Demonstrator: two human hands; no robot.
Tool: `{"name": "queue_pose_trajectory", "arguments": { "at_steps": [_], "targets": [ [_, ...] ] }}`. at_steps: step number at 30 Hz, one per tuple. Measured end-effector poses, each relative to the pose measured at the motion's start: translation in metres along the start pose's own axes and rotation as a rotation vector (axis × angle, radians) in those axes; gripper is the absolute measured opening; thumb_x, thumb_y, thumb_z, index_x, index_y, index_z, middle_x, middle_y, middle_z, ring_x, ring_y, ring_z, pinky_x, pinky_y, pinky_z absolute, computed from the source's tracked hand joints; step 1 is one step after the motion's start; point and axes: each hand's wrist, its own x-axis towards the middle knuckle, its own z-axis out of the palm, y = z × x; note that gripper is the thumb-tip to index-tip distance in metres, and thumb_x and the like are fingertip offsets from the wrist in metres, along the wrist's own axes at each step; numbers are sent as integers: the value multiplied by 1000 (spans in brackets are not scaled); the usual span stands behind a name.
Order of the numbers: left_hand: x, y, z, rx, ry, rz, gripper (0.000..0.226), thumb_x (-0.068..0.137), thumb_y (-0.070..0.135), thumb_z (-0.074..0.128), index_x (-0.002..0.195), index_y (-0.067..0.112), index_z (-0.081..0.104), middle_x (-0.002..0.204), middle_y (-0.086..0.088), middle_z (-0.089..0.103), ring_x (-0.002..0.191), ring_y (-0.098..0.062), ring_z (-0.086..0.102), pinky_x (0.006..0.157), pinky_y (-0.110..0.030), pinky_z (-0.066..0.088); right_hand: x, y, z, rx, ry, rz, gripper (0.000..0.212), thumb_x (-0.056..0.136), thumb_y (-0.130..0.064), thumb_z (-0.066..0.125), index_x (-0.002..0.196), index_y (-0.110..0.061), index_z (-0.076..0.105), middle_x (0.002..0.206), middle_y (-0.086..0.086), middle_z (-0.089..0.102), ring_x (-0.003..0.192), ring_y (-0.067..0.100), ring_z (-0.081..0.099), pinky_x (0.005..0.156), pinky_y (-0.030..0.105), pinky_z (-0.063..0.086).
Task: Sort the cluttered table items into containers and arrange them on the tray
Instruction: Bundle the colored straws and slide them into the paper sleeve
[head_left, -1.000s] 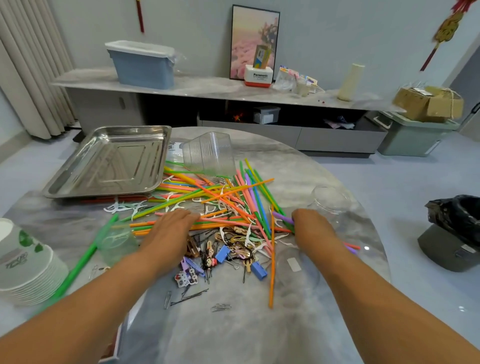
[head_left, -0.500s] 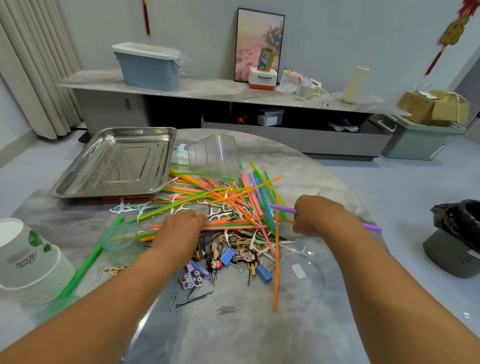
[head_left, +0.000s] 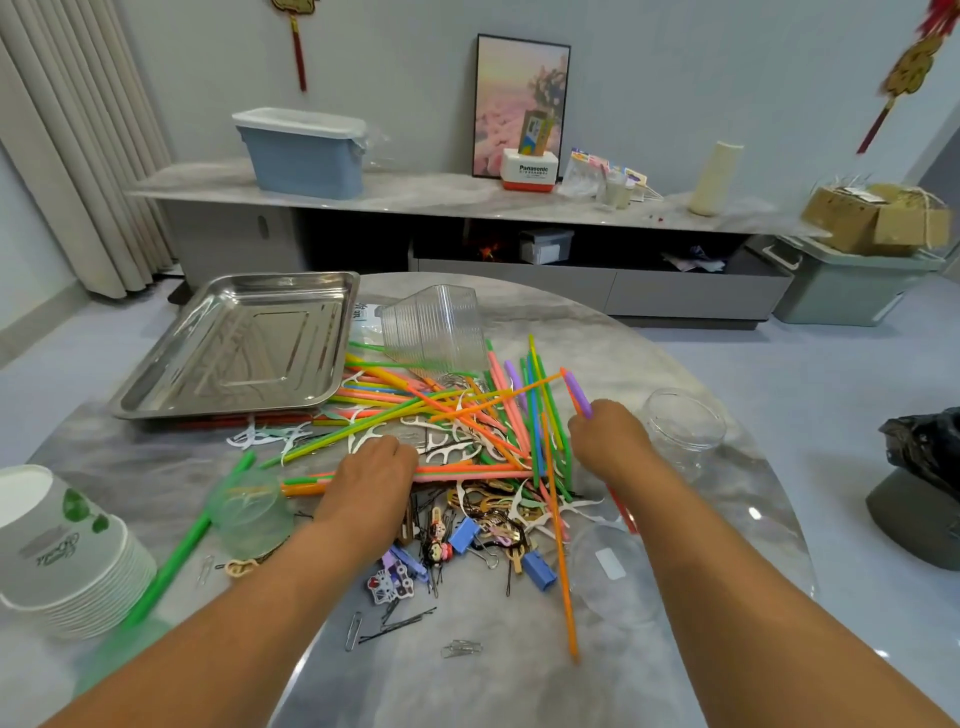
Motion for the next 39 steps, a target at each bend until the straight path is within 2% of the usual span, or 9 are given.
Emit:
{"name": "queue_pose_trajectory", "arguments": {
  "at_steps": [3, 6, 10, 14, 18, 25, 29, 34, 39],
  "targets": [
    [1, 4, -4, -24, 57, -16, 46, 87, -6, 53, 120, 24, 42, 105, 2, 51, 103, -25, 48, 82, -35, 36, 6, 8, 19, 125, -16, 53, 38, 102, -36, 48, 110, -2, 63, 107, 20, 65, 84, 33, 52, 71, 32, 38],
    [4, 5, -6, -89, 132, -28, 47, 85, -7, 54, 117, 25, 42, 84, 9, 39, 86, -21, 40, 71, -35, 26, 10, 3, 28, 185, -38, 123, 64, 98, -64, 46, 111, -3, 64, 100, 15, 64, 77, 28, 55, 63, 31, 36],
    [9, -2, -5, -192, 169, -25, 54, 82, -11, 53, 122, 26, 51, 107, 5, 59, 104, -24, 53, 76, -35, 32, 11, -10, 37, 271, -47, 173, 82, 82, -85, 47, 98, -7, 66, 89, 11, 69, 71, 27, 61, 53, 29, 34],
    [16, -10, -7, -266, 226, -64, 32, 96, 2, 52, 113, 28, 56, 103, 6, 59, 94, -25, 55, 72, -38, 38, 10, -16, 44, 279, -51, 183, 80, 89, -82, 37, 100, -6, 61, 99, 12, 66, 85, 30, 61, 63, 34, 41],
    [21, -11, -14, -450, 250, -105, 11, 103, 18, 50, 101, 28, 53, 87, 8, 51, 80, -23, 51, 67, -42, 43, 14, -19, 42, 318, -53, 224, 83, 94, -76, 31, 123, -4, 61, 118, 17, 64, 95, 32, 59, 78, 36, 45],
    [22, -3, -35, -728, 304, -86, 17, 105, 23, 49, 97, 37, 51, 81, 8, 54, 71, -15, 50, 57, -34, 36, 1, -34, 46, 84, -169, 171, 116, 65, -91, 60, 145, -8, 45, 142, 14, 40, 128, 36, 48, 103, 45, 46],
    [22, 4, -50, -860, 364, -108, 15, 106, 24, 48, 108, 36, 57, 90, 5, 65, 85, -17, 61, 71, -37, 48, -8, -37, 56, -67, -148, 104, 107, 61, -81, 75, 140, -13, 47, 137, 11, 45, 128, 32, 49, 102, 40, 48],
    [25, 8, -66, -1105, 485, -165, 20, 106, 17, 47, 117, 26, 60, 94, 13, 66, 88, 0, 64, 70, -8, 43, -10, -37, 60, 109, -173, 84, 64, 79, -53, 75, 131, -20, 55, 108, 8, 68, 96, 26, 66, 79, 37, 56],
    [23, 7, -75, -1288, 565, -169, 23, 107, 18, 46, 106, 38, 57, 104, 0, 69, 86, -4, 69, 87, -30, 52, -15, -38, 60, 127, -175, 98, 39, 79, -42, 67, 110, -19, 63, 85, 2, 64, 83, 23, 68, 67, 35, 54]
  ]
}}
